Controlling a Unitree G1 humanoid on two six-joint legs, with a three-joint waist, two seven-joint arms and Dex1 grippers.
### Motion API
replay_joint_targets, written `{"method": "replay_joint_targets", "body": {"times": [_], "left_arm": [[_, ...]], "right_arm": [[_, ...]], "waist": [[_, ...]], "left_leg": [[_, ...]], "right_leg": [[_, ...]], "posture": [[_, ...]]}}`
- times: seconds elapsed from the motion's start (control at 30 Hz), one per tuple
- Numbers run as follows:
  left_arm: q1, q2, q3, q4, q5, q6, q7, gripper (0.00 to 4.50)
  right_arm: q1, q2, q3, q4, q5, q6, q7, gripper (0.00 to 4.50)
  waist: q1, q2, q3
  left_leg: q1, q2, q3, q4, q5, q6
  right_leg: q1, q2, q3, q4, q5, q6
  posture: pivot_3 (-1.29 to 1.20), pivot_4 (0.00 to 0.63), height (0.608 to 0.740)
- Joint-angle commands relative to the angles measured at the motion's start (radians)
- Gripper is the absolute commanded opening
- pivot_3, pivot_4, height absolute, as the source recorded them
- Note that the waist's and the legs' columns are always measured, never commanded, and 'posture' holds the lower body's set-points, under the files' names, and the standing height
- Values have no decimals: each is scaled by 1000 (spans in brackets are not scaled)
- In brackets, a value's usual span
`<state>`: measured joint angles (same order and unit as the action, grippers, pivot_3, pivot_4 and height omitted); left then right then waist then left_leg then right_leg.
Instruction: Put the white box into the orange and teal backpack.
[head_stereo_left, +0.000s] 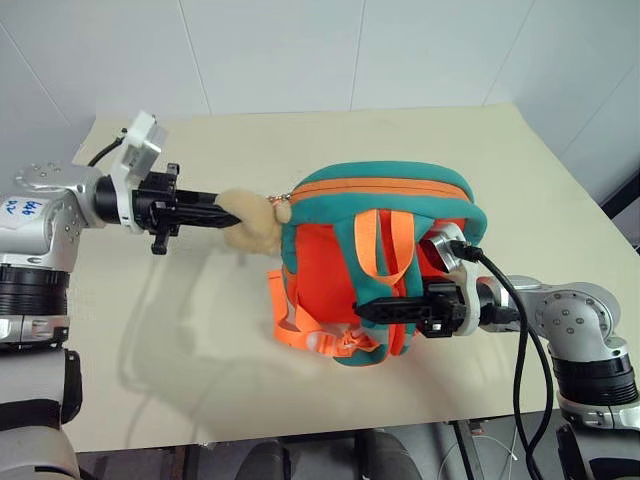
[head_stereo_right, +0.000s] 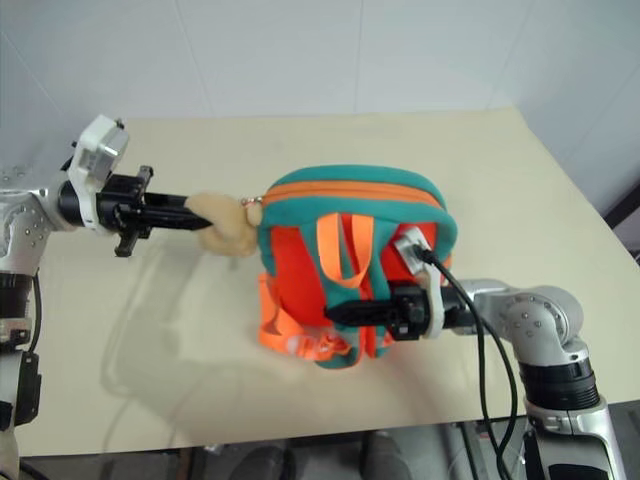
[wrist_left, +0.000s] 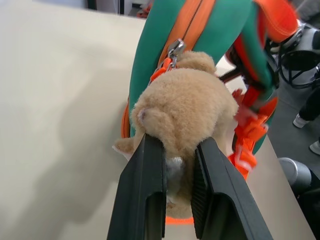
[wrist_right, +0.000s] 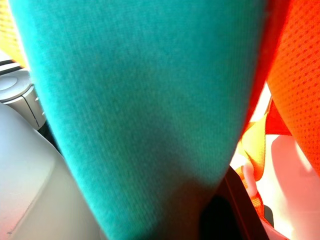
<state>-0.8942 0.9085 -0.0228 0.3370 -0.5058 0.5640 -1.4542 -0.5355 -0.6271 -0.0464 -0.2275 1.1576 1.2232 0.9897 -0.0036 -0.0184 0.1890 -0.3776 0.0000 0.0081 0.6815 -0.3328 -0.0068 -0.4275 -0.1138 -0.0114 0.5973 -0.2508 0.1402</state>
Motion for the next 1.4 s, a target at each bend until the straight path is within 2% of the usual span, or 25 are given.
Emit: {"method": "replay_joint_targets", "body": {"times": [0.03,0.4,0.6,0.7,0.83,0.93,1.07,1.27,1.33,1.4], "left_arm": [[46,4,-27,30,60,-23,-4,327],[153,-169,-120,47,145,-63,50,327],[152,-257,-119,188,209,-123,109,327],[180,-259,-121,198,237,-193,109,327],[228,-233,-109,113,254,-267,123,327],[247,-215,-89,38,265,-276,177,1266],[290,-170,-29,-120,232,-319,178,2472],[344,-122,75,-299,136,-262,193,4320],[382,-116,110,-345,111,-240,211,4500],[420,-111,133,-380,97,-232,224,4500]], "right_arm": [[14,-4,-22,-27,31,6,-6,921],[19,2,-29,-33,64,9,-41,921],[15,13,-32,-29,90,11,-59,921],[13,8,-33,-31,95,11,-65,921],[14,-3,-35,-37,81,-4,-63,921],[15,-10,-42,-45,47,-38,-71,921],[26,-43,-24,-84,-124,-186,-83,1861],[111,-141,-65,-144,-281,-413,36,3839],[150,-193,-112,-134,-295,-444,69,4475],[176,-227,-159,-123,-291,-458,88,4475]], "waist": [[0,0,0],[6,-1,0],[30,-2,-1],[30,-2,-2],[27,-3,-2],[27,-3,-2],[24,-3,-2],[25,-2,-2],[25,-2,-2],[25,-2,-2]], "left_leg": [[0,0,0,0,0,0],[0,0,0,0,0,1],[1,-2,-1,1,0,1],[1,-2,-2,1,0,1],[2,-2,-1,1,0,1],[2,-1,-2,1,0,1],[2,-1,-1,1,0,1],[0,0,-1,-1,0,1],[0,-1,0,-1,-1,2],[0,-1,1,-1,-1,2]], "right_leg": [[0,0,0,0,0,0],[0,0,0,1,0,0],[2,-2,0,1,0,0],[3,-2,-1,1,0,0],[3,-2,-1,1,0,0],[3,-2,-1,1,0,0],[3,-2,0,1,0,0],[1,-1,-1,-1,0,0],[1,-1,-1,-3,0,0],[1,-2,-1,-4,0,0]], "posture": [[0,150,740],[0,150,740],[0,150,740],[0,150,740],[0,150,740],[0,150,740],[0,150,740],[0,150,740],[0,150,740],[0,150,740]]}}
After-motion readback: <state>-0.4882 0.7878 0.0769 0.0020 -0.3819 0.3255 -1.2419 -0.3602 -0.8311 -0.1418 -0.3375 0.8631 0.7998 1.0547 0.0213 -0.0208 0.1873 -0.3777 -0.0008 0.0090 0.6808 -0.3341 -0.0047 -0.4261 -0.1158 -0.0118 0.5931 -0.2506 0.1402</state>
